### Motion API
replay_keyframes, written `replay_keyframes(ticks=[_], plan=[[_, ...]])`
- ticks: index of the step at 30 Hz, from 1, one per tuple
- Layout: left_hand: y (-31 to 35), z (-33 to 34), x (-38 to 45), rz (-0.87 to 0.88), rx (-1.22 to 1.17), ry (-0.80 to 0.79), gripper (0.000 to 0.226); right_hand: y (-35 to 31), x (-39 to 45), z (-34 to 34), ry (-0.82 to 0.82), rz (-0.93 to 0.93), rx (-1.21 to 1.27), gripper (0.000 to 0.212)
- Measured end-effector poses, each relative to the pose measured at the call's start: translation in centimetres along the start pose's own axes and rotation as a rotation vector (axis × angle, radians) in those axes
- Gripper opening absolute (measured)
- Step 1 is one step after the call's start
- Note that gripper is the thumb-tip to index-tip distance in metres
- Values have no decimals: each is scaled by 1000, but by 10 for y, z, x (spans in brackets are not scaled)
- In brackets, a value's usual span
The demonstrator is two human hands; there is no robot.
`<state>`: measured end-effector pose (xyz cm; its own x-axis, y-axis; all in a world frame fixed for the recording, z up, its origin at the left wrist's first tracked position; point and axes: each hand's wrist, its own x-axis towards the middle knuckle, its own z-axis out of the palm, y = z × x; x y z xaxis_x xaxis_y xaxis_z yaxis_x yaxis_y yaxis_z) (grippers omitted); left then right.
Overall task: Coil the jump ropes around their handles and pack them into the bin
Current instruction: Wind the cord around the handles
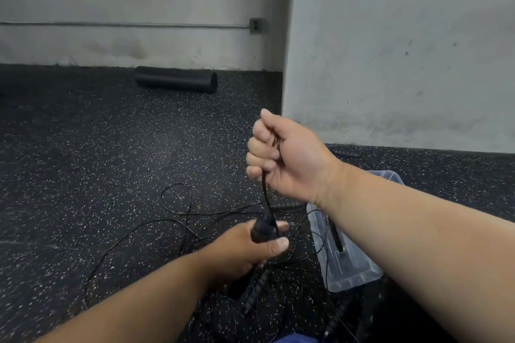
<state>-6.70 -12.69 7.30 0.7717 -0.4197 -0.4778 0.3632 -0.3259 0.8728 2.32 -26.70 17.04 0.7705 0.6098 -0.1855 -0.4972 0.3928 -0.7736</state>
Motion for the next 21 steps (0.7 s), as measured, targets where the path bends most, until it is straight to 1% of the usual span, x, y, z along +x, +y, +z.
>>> replay_keyframes(ticks=[2, 3, 4, 6, 7, 9, 11, 13, 15, 16, 17, 18, 19, 20, 21], plan=[[-3, 9, 2, -5, -25, -79, 44, -4, 0, 1, -15, 23, 32, 50], [-4, 10, 3, 5, -42, -94, 46, -4, 2, 0, -1, 26, 53, 50], [-4, 9, 2, 15, -43, -94, 43, -5, 4, -3, 28, 20, 75, 49], [-1, 5, 2, 26, -28, -45, 36, -8, 8, -12, 117, -20, 70, 46], [3, 2, 2, 21, -34, 10, 37, -10, 10, -17, 165, -30, 10, 44], [14, -7, 1, 13, -91, 187, 37, -11, 10, -28, 234, 18, -185, 42], [28, -24, -1, 38, -274, 341, 34, -5, 6, -37, 233, 50, -370, 45], [43, -41, -4, 97, -529, 394, 31, 7, 0, -43, 207, -9, -588, 43], [55, -54, -9, 162, -722, 400, 30, 21, -8, -46, 160, -93, -951, 37], [60, -59, -12, 195, -801, 393, 31, 28, -12, -47, 121, -104, -1094, 38], [65, -63, -15, 222, -866, 383, 32, 38, -14, -50, 104, -93, -1181, 43], [68, -65, -17, 242, -919, 367, 34, 50, -14, -55, 134, -94, -1273, 57], [72, -67, -19, 256, -963, 347, 35, 62, -13, -61, 208, -98, -1365, 75], [75, -68, -20, 264, -1000, 325, 36, 75, -12, -67, 306, -58, -1441, 93], [77, -67, -20, 266, -1030, 302, 37, 85, -9, -73, 408, 14, -1454, 106]])
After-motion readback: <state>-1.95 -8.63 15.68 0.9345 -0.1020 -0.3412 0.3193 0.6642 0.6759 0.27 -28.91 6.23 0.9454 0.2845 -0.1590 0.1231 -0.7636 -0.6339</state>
